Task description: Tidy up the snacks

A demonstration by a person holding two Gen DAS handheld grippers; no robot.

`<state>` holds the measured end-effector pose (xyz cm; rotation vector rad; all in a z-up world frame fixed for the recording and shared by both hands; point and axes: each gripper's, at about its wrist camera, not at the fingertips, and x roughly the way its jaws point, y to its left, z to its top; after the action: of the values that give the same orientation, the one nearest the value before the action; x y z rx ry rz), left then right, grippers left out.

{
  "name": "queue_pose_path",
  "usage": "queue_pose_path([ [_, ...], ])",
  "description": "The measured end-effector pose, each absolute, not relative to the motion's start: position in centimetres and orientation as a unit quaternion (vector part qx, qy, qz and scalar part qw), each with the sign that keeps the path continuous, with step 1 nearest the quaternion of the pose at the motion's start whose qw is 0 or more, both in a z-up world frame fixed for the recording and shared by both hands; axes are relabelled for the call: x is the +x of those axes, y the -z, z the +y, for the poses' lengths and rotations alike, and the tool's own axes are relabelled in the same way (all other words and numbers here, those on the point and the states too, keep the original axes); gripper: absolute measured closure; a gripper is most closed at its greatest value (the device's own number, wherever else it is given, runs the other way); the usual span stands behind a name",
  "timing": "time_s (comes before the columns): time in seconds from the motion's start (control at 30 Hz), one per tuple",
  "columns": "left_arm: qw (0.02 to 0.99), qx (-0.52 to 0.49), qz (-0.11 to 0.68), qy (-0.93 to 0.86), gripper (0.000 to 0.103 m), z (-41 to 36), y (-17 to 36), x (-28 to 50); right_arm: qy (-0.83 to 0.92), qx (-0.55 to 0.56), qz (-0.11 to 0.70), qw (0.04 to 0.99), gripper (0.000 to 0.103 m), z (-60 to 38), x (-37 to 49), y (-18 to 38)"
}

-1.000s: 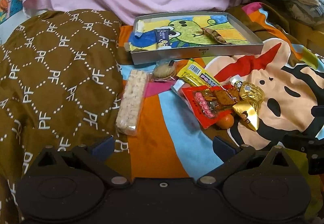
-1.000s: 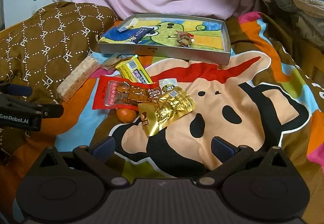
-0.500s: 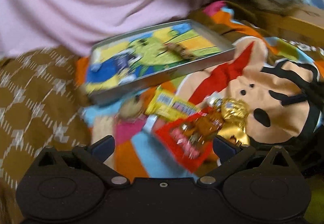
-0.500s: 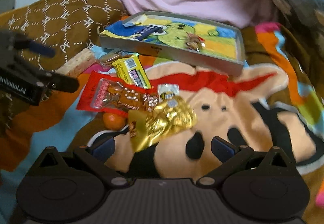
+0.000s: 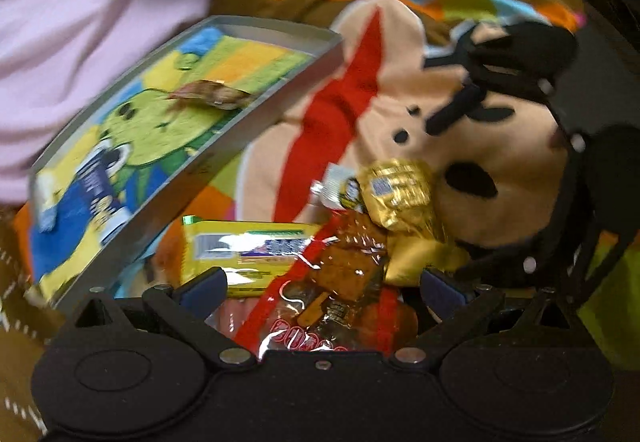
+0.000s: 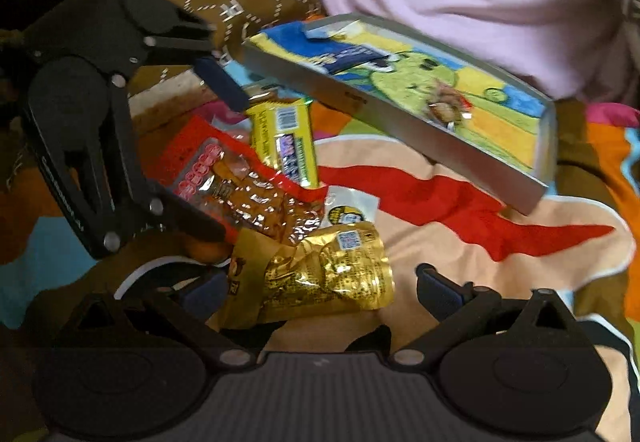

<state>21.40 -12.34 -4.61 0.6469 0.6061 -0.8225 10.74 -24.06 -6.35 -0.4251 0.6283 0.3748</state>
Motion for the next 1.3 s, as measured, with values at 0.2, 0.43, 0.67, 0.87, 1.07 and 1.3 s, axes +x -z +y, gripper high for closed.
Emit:
queue_pose_path([
  [0.2, 0.797, 0.329, 0.303, 0.406, 0.004, -12.4, 5.4, 22.4, -0.192, -0.219, 0.320, 0.902, 0.000, -23.1, 12.3, 7.3],
  [0.43, 0.797, 0.320, 0.310, 0.407, 0.004, -11.7, 5.0, 22.8, -0.173, -0.217, 0.334, 0.901, 0.001, -22.6, 13.1, 8.3],
  [0.67, 0.790, 0.334, 0.301, 0.416, 0.004, -13.0, 4.9, 22.1, -0.106, -0.195, 0.333, 0.917, 0.002, -24.7, 10.7, 7.8],
  [0.87, 0.781, 0.353, 0.312, 0.409, 0.010, -15.2, 6.1, 22.2, -0.080, -0.181, 0.331, 0.923, 0.002, -26.2, 8.1, 7.3],
  [1.07, 0.776, 0.381, 0.316, 0.392, 0.022, -16.9, 6.9, 22.4, -0.082, -0.160, 0.330, 0.927, 0.002, -27.1, 6.6, 7.0],
  [1.3, 0.776, 0.372, 0.341, 0.380, 0.036, -17.0, 6.5, 22.7, -0.082, -0.151, 0.326, 0.930, 0.002, -27.2, 6.3, 7.2],
])
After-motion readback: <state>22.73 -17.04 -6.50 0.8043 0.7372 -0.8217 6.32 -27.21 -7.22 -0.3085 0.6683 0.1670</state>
